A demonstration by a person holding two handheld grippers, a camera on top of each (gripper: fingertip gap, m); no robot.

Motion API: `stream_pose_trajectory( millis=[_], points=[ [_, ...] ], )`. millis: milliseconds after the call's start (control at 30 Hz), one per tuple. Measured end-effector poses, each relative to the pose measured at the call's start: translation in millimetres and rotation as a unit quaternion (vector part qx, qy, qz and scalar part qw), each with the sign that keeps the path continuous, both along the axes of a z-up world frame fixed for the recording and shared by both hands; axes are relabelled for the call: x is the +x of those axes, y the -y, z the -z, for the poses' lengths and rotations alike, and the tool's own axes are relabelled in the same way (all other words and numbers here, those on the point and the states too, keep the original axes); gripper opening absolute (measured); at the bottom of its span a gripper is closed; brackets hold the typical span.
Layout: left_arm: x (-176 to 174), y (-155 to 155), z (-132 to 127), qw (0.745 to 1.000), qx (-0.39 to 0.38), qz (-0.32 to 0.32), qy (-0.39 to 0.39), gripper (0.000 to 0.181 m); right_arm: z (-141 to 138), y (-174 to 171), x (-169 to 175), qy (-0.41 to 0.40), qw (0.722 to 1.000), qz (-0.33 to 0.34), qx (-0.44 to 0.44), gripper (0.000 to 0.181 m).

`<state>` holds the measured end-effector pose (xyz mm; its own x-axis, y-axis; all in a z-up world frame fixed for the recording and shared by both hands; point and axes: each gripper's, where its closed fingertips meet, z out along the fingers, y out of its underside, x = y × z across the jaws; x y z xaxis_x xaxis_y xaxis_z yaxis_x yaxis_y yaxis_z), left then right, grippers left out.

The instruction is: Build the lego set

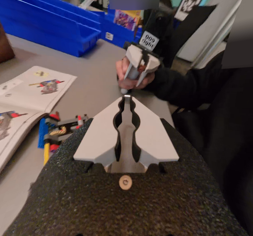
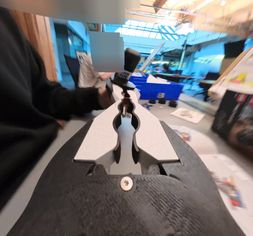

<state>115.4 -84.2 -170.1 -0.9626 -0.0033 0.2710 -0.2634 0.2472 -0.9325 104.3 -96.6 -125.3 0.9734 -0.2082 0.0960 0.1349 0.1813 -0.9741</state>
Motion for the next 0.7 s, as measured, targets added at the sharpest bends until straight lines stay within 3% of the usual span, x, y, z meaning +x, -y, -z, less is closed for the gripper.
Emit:
stream_pose_trajectory(
  millis=[300,700],
  points=[
    [-13.4,-1.7,-19.7,0.997,-0.042,0.03,-0.063,0.005,1.3,-13.1,-16.4,0.141,0.988,0.044,-0.035,0.005],
    [-8.6,-6.0,-20.6,0.995,-0.032,0.002,0.097,0.005,9.3,-19.3,-5.8,0.018,0.998,0.012,-0.053,0.006]
  ],
)
